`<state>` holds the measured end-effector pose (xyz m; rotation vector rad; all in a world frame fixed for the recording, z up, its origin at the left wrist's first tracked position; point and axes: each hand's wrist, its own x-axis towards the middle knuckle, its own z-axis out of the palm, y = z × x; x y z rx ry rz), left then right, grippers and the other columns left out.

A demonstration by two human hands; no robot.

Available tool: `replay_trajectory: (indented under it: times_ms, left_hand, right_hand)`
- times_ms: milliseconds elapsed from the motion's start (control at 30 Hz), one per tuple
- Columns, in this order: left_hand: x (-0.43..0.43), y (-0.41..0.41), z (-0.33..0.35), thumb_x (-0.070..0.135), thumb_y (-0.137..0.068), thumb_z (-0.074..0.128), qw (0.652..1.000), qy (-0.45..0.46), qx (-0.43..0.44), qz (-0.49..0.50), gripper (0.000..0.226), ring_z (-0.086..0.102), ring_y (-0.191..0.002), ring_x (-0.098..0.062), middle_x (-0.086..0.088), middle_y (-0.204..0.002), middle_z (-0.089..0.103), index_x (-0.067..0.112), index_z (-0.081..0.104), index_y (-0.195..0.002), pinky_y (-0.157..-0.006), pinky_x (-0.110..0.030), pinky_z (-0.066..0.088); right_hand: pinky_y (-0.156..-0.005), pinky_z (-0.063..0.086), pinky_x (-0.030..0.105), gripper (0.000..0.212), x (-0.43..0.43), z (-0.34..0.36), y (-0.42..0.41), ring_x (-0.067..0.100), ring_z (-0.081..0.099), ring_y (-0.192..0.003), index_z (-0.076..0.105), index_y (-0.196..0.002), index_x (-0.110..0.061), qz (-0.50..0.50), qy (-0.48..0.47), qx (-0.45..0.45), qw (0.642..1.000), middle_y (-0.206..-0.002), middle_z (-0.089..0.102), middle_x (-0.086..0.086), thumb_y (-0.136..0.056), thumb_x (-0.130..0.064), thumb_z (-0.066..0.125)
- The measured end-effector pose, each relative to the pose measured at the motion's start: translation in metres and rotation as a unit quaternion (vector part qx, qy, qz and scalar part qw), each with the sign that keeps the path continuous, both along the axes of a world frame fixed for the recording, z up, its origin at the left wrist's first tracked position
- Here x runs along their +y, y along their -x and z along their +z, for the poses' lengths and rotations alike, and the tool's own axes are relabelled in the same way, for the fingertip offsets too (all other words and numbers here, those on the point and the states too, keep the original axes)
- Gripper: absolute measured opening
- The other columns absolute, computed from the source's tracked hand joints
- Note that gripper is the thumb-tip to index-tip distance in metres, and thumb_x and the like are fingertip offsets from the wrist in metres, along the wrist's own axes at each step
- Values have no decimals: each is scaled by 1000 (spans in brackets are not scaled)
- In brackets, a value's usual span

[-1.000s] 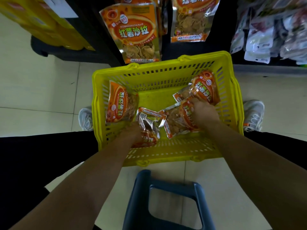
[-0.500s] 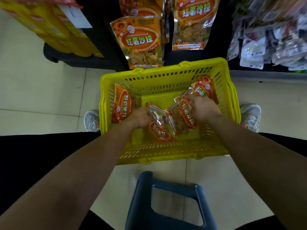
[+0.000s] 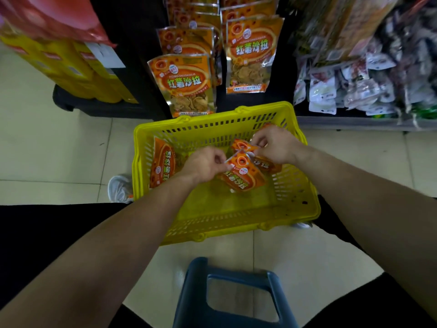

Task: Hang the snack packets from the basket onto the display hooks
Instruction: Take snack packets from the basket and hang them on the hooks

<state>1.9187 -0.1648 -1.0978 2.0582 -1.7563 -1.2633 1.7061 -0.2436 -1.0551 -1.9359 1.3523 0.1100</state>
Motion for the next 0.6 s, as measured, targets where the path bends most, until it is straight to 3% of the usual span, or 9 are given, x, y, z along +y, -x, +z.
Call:
replay_trajectory:
  times_ms: [67, 267, 533, 600]
  left_hand:
    - [-6, 0, 17, 42, -84, 76, 999, 35, 3, -13, 22, 59, -92, -17, 2, -97, 64, 21, 67, -83, -76, -33, 48]
    - [-16, -9, 94, 29, -94, 67, 990, 123, 62, 17, 13, 66, -89, -24, -3, -91, 68, 19, 60, -91, -80, -44, 54]
    - [-14, -25, 190, 37, -89, 72, 966, 212, 99, 106, 20, 69, -84, -10, 4, -88, 72, 19, 64, -88, -80, -40, 56]
    - [-12, -26, 199, 36, -86, 75, 964, 226, 88, 112, 21, 66, -87, -5, 9, -91, 70, 21, 63, -91, -79, -31, 55]
  right_hand:
    - [-67, 42, 22, 15, -4, 22, 0, 12, 63, -86, 66, -80, -35, 1, -3, -13, 1000, -81, 64, -13, -85, -23, 73]
    - [-71, 44, 26, 18, -6, 106, -3, 13, 64, -87, 64, -76, -35, 18, 42, -59, 997, -88, 68, -7, -91, -27, 67]
    - [-58, 32, 5, 12, 11, 193, -19, -1, 57, -74, 64, -83, -32, -1, 201, -139, 970, -79, 61, -18, -94, -28, 65]
    - [-59, 34, 10, 9, 14, 201, -22, 3, 58, -76, 66, -87, -30, -12, 214, -146, 966, -82, 63, -14, -95, -26, 64]
